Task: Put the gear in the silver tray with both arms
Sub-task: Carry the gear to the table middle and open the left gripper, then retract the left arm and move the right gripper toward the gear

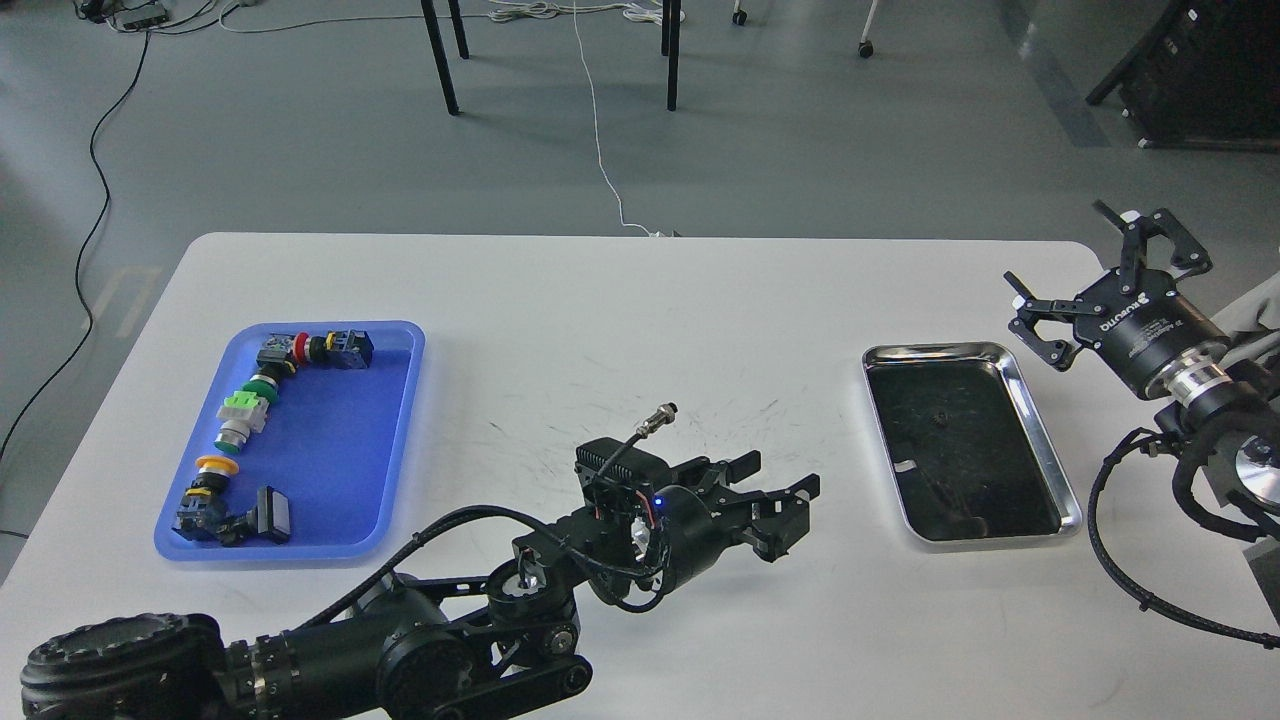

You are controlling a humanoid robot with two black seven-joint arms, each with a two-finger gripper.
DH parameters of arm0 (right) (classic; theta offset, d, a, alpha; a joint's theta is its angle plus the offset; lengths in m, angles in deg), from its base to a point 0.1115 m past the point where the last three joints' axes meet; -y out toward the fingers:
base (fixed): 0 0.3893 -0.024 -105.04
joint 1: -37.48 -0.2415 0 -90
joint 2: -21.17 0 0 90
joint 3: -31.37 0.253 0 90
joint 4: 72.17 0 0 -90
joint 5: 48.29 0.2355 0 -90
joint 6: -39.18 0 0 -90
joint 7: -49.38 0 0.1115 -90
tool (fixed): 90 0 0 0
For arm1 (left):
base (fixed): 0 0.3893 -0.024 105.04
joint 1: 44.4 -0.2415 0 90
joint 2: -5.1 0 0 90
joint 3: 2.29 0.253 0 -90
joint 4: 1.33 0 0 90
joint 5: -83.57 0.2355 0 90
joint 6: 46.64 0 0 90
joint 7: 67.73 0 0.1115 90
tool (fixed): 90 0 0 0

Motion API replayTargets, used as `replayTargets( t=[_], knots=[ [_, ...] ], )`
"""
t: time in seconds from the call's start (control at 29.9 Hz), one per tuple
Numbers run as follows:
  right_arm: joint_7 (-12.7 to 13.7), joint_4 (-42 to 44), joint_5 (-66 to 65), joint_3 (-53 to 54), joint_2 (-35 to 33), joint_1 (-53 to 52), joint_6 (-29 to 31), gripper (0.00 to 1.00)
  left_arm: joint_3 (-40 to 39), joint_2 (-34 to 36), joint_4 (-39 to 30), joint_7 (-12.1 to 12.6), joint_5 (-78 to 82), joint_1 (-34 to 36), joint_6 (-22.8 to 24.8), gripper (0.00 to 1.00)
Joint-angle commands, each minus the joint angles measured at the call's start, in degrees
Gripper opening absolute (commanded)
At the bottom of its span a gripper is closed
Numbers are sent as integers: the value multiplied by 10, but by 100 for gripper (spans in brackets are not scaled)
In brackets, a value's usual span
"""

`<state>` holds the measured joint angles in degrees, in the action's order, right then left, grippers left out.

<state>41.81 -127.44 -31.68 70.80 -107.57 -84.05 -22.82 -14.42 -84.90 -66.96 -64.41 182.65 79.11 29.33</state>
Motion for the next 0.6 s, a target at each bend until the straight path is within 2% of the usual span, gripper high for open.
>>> replayTargets(
  t=[0.0, 0.1, 0.23, 0.43, 0.57],
  knots=[
    [5, -39, -53, -1, -5, -19, 0, 99, -88, 0, 2, 0, -60, 4, -2, 97],
    [10, -76, -135, -3, -13, -36, 0, 99, -160, 0, 2, 1, -127, 15, -1, 98],
    [12, -119, -272, -41, -50, -79, 0, 99, -214, 10, -16, 1, -241, 33, -2, 98],
    [18, -189, -381, -169, -108, -213, 0, 99, -303, 129, -54, 0, -417, 32, 12, 98],
    [51, -229, -429, -323, -116, -367, 0, 99, -344, 196, -55, -2, -518, 25, 29, 98]
  ],
)
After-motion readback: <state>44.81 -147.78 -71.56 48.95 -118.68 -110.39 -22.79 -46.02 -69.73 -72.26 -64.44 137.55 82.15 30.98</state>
